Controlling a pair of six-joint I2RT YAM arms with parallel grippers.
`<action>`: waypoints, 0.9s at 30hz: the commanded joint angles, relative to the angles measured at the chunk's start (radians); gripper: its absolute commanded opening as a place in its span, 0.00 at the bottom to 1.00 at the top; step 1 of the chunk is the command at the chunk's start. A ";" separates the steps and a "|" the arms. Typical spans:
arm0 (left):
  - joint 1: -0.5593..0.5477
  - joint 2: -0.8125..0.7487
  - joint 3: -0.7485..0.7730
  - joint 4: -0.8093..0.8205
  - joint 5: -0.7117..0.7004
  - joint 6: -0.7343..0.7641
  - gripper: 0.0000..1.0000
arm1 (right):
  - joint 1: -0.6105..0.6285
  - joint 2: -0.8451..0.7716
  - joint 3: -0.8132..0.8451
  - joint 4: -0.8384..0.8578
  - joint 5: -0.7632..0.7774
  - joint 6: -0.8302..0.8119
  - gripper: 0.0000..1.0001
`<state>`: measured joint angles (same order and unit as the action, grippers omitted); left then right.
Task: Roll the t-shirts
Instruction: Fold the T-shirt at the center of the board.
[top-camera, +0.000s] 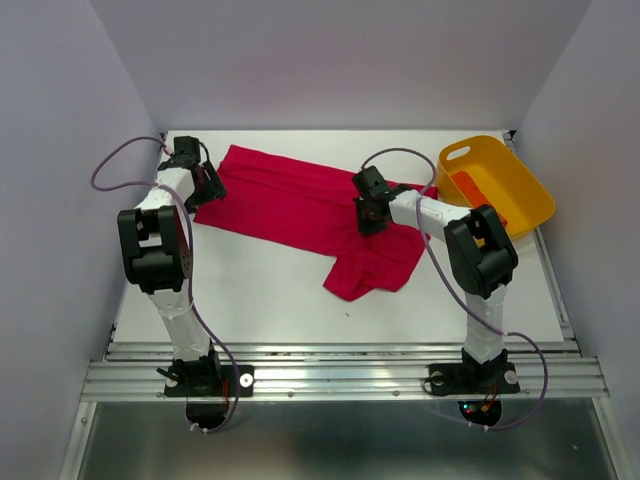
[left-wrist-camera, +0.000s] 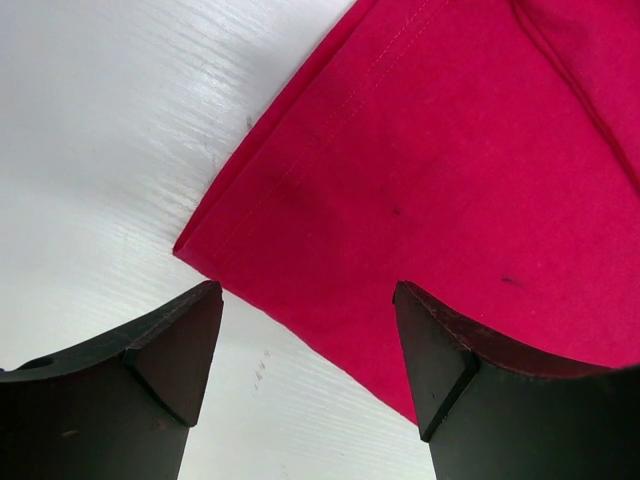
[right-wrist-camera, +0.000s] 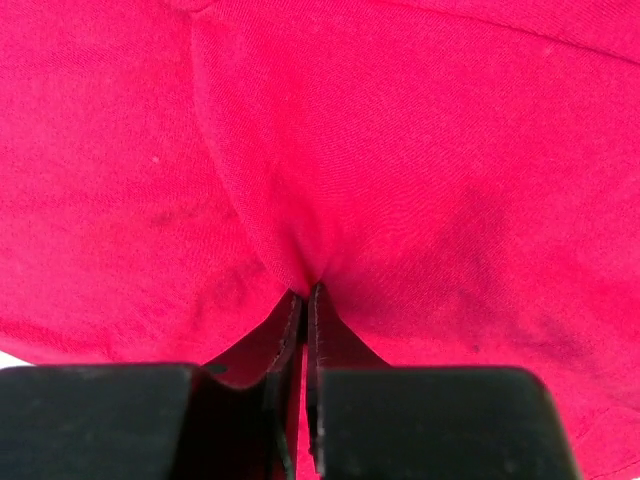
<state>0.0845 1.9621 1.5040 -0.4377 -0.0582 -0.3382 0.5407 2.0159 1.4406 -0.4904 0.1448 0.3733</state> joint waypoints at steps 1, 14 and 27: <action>0.000 -0.068 -0.014 0.011 -0.020 -0.001 0.80 | 0.010 -0.065 0.026 0.007 0.015 0.001 0.01; 0.000 -0.060 -0.007 0.002 -0.020 0.014 0.80 | 0.010 -0.109 0.000 0.004 -0.047 -0.022 0.12; 0.000 -0.065 -0.010 -0.001 -0.031 0.028 0.80 | 0.001 -0.095 0.017 -0.050 0.093 0.001 0.46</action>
<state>0.0845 1.9598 1.5002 -0.4381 -0.0654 -0.3252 0.5438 1.9396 1.4399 -0.5224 0.1864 0.3656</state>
